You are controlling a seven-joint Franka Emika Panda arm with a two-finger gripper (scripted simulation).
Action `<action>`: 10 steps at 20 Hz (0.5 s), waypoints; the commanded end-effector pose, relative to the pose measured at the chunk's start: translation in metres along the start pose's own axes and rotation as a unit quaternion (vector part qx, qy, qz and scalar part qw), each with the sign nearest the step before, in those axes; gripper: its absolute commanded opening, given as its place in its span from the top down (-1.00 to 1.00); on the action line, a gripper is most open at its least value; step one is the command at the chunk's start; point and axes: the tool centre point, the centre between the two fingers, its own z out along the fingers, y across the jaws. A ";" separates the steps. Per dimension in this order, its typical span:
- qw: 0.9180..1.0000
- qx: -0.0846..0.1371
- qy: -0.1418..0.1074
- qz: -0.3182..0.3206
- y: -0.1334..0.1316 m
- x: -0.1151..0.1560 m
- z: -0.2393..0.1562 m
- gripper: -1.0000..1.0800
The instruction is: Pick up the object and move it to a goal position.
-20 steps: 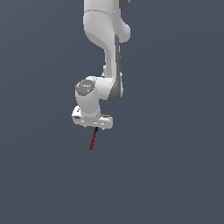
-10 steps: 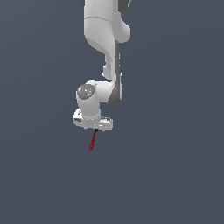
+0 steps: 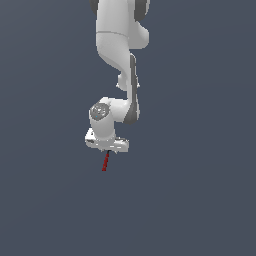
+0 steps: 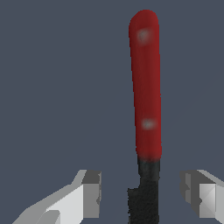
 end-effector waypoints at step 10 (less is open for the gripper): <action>1.000 0.000 0.000 0.000 0.000 0.000 0.000 1.00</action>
